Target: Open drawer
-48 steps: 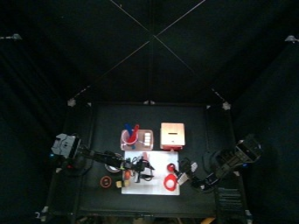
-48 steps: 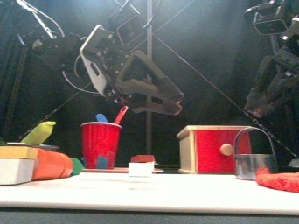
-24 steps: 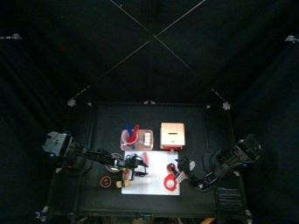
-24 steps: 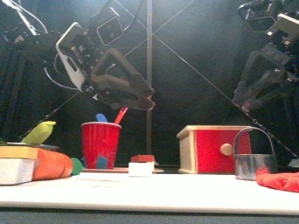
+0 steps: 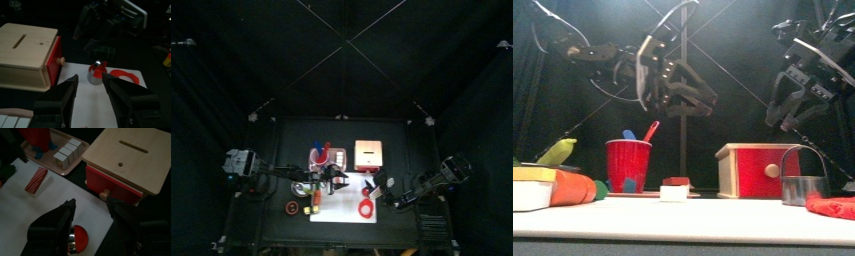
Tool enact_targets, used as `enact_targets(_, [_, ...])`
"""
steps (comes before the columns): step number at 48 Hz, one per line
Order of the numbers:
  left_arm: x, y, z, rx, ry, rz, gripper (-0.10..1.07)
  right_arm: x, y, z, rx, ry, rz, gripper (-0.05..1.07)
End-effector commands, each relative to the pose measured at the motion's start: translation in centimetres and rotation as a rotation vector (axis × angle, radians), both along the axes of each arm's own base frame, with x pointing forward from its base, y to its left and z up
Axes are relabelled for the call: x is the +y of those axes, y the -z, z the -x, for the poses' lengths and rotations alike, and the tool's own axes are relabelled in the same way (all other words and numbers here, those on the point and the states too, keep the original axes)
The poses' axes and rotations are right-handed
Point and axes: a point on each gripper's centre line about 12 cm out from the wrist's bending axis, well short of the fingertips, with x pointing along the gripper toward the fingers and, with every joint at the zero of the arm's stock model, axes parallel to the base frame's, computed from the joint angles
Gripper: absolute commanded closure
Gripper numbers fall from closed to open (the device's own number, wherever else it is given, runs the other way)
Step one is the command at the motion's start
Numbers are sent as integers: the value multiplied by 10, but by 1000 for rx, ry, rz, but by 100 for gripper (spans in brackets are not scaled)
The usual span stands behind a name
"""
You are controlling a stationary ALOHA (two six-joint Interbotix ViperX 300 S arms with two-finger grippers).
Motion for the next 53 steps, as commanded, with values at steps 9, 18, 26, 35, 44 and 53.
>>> enact_targets(9, [11, -7, -49, 4, -47, 53, 16, -24, -40, 3, -45, 19, 32, 16])
enact_targets(18, [15, -8, -59, -18, -131, 167, 16, -46, -61, 14, -36, 14, 69, 16])
enact_targets(26, [18, -1, -61, -42, -235, 285, 15, -69, -70, 31, -33, 38, 91, 16])
enact_targets(35, [14, 6, -70, -41, -308, 399, 15, -97, -66, 43, -40, 43, 99, 16])
enact_targets(44, [14, 11, -81, -46, -367, 481, 15, -125, -63, 42, -88, 20, 71, 20])
enact_targets(53, [17, 18, -90, -50, -431, 560, 16, -155, -58, 42, -136, -3, 37, 36])
